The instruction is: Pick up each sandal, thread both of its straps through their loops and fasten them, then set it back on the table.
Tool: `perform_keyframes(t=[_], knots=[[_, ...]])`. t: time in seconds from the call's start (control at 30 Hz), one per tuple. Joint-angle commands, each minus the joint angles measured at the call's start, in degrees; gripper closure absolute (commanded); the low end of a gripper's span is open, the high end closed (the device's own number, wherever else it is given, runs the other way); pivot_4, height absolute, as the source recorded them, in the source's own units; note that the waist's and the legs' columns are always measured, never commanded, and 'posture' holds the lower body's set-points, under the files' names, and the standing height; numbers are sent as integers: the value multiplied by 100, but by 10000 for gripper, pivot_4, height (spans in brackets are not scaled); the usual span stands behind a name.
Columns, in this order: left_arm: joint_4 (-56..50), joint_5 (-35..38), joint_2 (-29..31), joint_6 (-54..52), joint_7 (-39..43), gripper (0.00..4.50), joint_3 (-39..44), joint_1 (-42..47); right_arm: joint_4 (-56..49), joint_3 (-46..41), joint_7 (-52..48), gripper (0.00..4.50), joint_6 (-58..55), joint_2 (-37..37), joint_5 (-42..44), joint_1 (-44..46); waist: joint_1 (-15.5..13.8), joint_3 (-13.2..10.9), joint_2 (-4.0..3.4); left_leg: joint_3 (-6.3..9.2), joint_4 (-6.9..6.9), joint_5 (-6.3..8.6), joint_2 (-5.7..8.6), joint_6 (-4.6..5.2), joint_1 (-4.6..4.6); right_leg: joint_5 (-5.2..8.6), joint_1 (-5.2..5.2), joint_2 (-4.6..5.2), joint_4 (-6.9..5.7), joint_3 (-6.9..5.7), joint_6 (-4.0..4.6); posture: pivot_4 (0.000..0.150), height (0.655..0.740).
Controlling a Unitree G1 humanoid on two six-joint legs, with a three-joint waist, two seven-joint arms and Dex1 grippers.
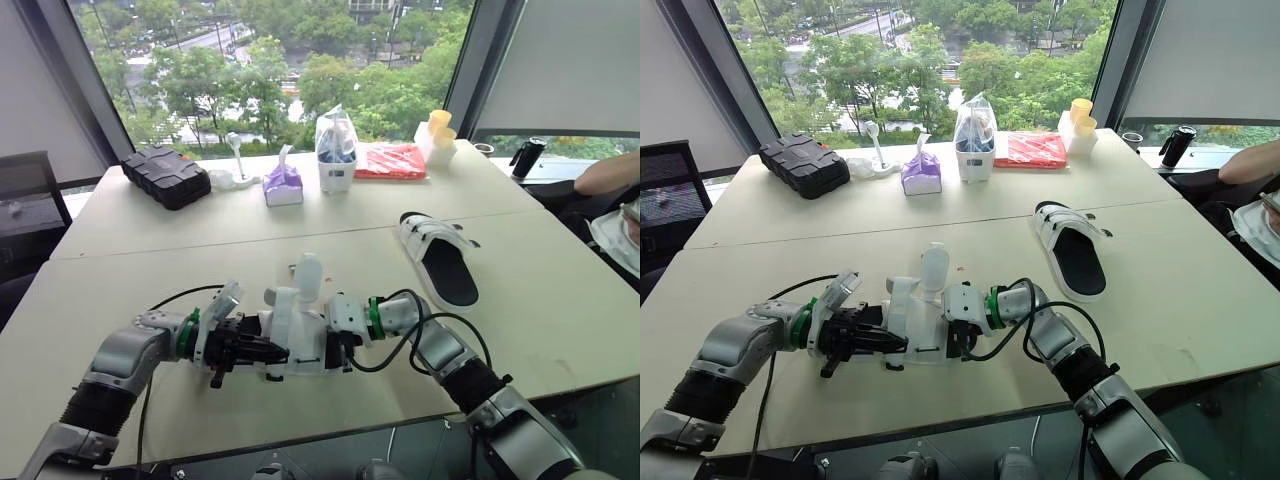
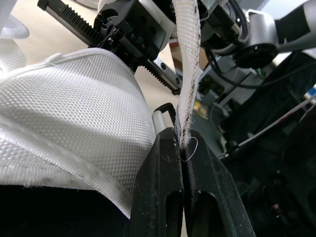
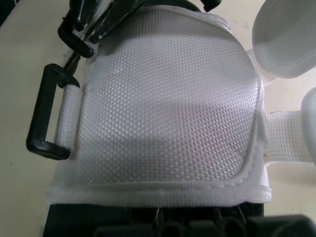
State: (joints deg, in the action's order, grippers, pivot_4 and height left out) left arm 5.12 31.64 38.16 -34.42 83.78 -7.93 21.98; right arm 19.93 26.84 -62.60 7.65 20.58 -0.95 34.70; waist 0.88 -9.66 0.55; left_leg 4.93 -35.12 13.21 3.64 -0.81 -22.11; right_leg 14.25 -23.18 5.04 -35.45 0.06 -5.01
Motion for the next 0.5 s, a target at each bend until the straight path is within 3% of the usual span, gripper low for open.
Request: perform_keyframes(t=[0.03,0.13,0.37,0.5], knots=[[-131,-240,183,124,-19,44754,-112,-184,442,222,54,45000,-338,146,-481,-188,6,1,-1,-1,0,0,0,0,0,0,0,0,0,0,0,1500,7400],[-297,-60,298,-65,-26,36128,9,-308,448,224,65,45000,-340,142,-478,-182,7,2,-3,0,1,0,-2,0,0,0,-1,-1,0,0,0,1500,7400],[-972,415,854,-331,-15,564,622,-1045,459,220,90,45000,-332,138,-476,-175,30,2,-3,-3,3,0,-5,0,-1,1,-4,0,1,-1,1,1500,7400],[-1502,539,1143,-155,17,186,926,-1974,502,216,120,45000,-298,133,-475,-162,14,1,-11,-6,14,1,-12,0,-1,1,-18,1,4,-5,4,1500,7400]])
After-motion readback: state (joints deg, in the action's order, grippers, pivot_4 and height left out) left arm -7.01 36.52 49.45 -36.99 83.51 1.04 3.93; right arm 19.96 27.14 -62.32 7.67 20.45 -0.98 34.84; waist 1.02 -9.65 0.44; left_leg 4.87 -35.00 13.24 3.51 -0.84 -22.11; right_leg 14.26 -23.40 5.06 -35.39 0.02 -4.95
